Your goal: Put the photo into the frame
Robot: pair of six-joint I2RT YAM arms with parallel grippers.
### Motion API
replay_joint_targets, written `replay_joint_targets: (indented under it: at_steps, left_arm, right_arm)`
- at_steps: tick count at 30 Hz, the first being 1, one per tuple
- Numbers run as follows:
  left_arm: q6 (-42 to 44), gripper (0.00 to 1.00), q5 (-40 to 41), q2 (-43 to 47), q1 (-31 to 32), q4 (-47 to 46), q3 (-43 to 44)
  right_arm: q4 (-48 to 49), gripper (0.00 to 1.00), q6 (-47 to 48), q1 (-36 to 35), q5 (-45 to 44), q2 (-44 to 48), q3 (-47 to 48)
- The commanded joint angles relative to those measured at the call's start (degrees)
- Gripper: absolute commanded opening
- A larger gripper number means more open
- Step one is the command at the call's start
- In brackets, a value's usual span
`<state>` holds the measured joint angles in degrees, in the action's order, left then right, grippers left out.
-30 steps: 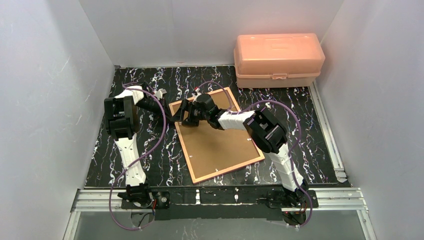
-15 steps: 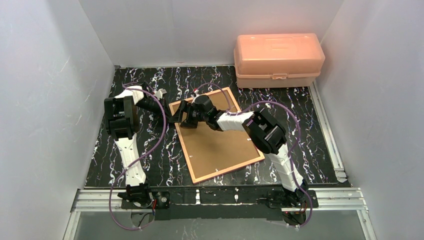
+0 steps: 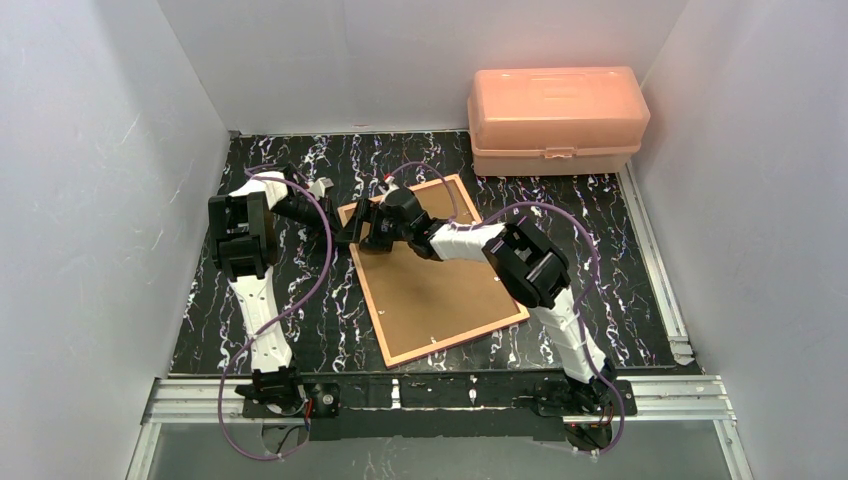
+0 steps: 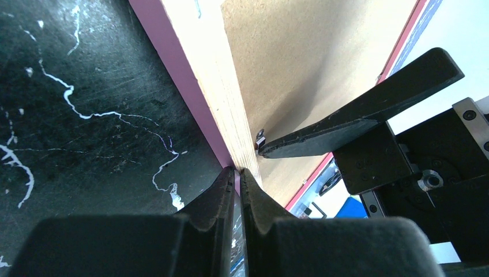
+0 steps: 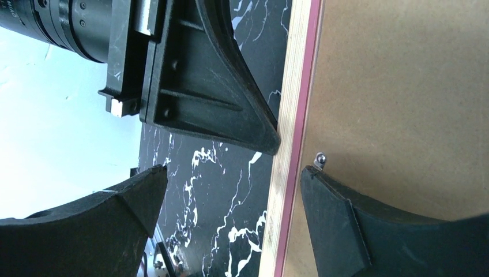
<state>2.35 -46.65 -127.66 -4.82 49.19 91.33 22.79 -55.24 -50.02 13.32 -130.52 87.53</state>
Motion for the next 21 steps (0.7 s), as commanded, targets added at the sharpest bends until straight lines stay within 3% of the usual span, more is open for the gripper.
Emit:
replay_joint_targets:
  at_steps: [1,21]
  left_arm:
    - [1.34,0.05,1.84,1.68,1.17,-0.15,-2.10]
    - [1.52,0.05,2.27,1.93,1.17,-0.15,-2.65]
  right_arm:
    - [-1.63,0.94,2.76,0.62,-1.62,-2.16,2.96]
    - [5.22,0.94,0.84,2.21,1.21,7.00,-7.73]
